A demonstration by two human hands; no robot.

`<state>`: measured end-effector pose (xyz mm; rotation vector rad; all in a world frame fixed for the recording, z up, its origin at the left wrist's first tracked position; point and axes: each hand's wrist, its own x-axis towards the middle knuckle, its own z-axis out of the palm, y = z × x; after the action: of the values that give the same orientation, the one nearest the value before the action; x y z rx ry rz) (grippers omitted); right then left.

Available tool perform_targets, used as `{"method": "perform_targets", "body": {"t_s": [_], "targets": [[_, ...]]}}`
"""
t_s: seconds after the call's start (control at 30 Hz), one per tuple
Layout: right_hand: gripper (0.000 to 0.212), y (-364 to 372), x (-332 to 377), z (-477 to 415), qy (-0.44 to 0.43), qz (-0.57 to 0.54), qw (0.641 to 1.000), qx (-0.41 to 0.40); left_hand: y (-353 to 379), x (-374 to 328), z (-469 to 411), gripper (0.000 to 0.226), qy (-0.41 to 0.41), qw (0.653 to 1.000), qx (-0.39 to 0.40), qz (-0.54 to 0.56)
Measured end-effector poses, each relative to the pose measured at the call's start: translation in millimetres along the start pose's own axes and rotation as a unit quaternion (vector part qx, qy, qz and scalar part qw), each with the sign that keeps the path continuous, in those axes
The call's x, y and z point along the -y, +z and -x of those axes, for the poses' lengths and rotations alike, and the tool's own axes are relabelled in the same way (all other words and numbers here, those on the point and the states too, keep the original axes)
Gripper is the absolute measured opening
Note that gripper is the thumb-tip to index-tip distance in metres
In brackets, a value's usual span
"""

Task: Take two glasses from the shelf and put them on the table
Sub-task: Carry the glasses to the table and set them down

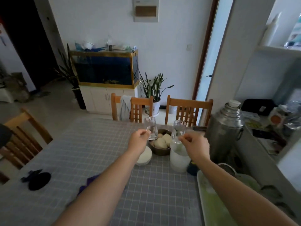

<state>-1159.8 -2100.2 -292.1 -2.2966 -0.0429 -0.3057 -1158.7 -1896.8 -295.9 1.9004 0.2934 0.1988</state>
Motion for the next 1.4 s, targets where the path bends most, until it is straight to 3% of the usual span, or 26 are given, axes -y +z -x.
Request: {"method": "perform_targets", "body": {"t_s": [0.17, 0.33, 0.7, 1.1, 1.4], "targets": [[0.017, 23, -36, 27, 0.064, 0.016, 0.998, 0.019, 16, 41, 13, 0.027, -0.071, 0.997, 0.025, -0.005], [0.020, 39, -65, 58, 0.088, 0.059, 0.994, 0.038, 29, 76, 32, 0.028, -0.086, 0.993, 0.076, -0.037], [0.026, 71, -106, 113, 0.143, 0.027, 0.984, 0.104, 45, 141, 70, 0.030, -0.135, 0.971, 0.165, -0.112], [0.044, 88, -134, 137, 0.164, 0.024, 0.979, 0.115, 60, 180, 87, 0.026, -0.168, 0.963, 0.187, -0.100], [0.041, 96, -137, 140, 0.149, 0.018, 0.980, 0.127, 59, 192, 94, 0.028, -0.162, 0.965, 0.190, -0.078]]}}
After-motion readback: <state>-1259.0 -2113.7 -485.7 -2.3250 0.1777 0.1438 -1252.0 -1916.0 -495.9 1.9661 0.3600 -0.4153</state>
